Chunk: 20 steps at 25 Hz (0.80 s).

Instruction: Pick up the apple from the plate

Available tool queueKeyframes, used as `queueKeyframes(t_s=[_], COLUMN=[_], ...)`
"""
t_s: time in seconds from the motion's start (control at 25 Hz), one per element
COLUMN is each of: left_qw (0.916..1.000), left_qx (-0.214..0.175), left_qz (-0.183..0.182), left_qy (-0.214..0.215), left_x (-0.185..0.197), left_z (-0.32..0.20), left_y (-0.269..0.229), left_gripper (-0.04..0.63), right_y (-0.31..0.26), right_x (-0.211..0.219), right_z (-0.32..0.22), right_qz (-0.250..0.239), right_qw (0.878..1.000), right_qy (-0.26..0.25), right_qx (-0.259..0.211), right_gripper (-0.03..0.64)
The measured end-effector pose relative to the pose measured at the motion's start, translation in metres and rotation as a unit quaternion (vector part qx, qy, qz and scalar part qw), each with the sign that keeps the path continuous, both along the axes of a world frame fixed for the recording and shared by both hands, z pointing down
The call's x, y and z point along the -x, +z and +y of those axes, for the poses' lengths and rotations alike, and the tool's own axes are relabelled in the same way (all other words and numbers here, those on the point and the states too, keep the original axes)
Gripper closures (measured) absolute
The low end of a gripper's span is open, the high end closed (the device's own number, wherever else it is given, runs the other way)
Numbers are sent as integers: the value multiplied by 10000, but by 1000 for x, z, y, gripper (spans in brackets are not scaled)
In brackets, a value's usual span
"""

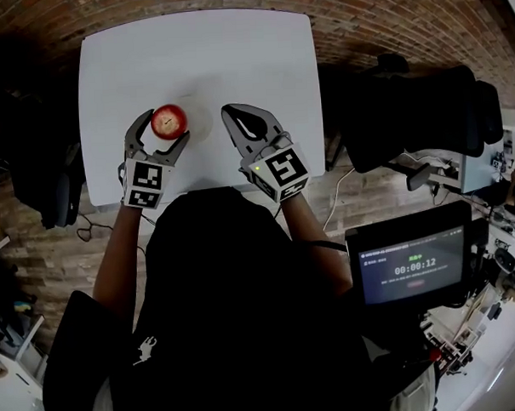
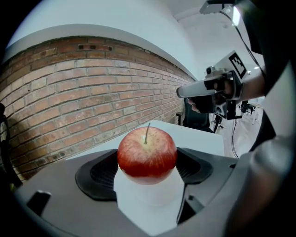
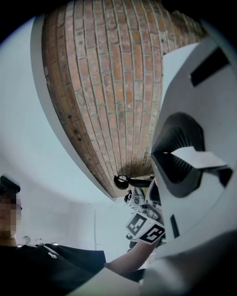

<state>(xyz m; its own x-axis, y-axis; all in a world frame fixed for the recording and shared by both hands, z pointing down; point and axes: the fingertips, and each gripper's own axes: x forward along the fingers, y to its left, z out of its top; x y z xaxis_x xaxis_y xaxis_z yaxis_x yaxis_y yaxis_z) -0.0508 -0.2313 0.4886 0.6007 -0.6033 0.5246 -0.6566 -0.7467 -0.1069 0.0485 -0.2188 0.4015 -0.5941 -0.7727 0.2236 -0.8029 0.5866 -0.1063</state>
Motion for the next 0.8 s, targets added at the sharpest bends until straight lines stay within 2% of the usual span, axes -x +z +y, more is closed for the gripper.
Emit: queueKeyframes(t_s=[0.24, 0.4, 0.8], left_qw=[9992, 9987, 9968], left_qx=[-366, -423, -696], left_qz=[91, 279, 378], left_qy=[104, 89, 65], left_x=[-2, -4, 7], left_z=[-1, 5, 13], left_y=[-30, -51, -76], left_gripper=[201, 201, 201], right_y=[-11, -15, -30], right_x=[2, 4, 7], right_z=[-2, -2, -4], right_qz=[-7, 33, 96], right_qw=[9998, 9997, 9988], right_qy=[-75, -114, -176], right_qx=[-188, -231, -455], right_gripper=[612, 612, 612])
